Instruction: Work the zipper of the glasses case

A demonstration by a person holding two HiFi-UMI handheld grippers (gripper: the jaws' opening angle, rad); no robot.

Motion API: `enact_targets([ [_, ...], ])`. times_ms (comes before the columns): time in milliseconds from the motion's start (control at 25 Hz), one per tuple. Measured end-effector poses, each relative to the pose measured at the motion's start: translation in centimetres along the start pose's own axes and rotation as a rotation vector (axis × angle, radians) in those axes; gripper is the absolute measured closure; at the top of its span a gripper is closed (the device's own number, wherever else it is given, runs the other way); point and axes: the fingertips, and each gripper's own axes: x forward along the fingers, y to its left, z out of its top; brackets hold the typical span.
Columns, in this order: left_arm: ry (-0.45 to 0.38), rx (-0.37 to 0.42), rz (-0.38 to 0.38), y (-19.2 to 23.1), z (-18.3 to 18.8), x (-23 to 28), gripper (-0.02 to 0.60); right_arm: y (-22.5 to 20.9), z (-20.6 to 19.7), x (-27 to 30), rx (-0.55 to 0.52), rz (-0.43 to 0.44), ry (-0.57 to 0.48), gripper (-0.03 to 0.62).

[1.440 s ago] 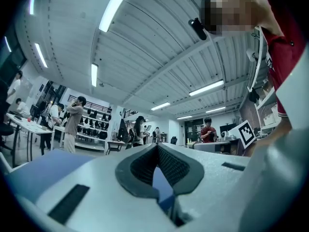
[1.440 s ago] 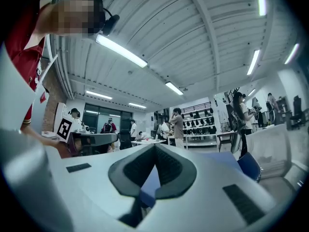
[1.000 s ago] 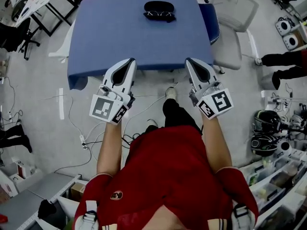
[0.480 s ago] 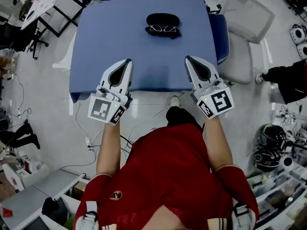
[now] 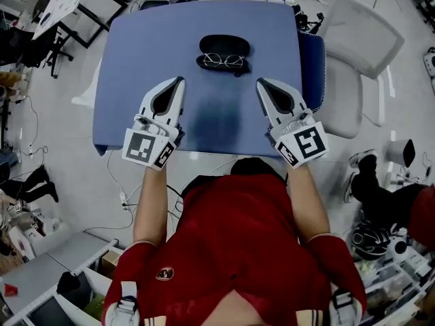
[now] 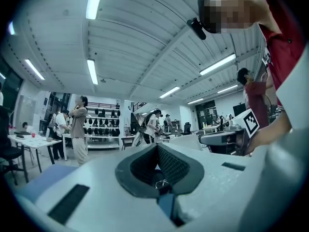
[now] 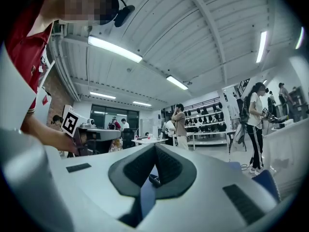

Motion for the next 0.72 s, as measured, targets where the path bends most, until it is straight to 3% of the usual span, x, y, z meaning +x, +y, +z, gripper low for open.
enact_targets([
  [440, 0.085, 0.066, -0.003, 1.5, -1.4, 6.4, 0.574, -4.6, -1.4, 2.5, 0.035, 0.031, 0.034, 0.597],
  [720, 0.176, 0.155, -0.080, 3.3, -3.5, 10.3, 0.574, -6.5, -2.1, 3.6, 0.043, -0.026, 0.058, 0.597],
])
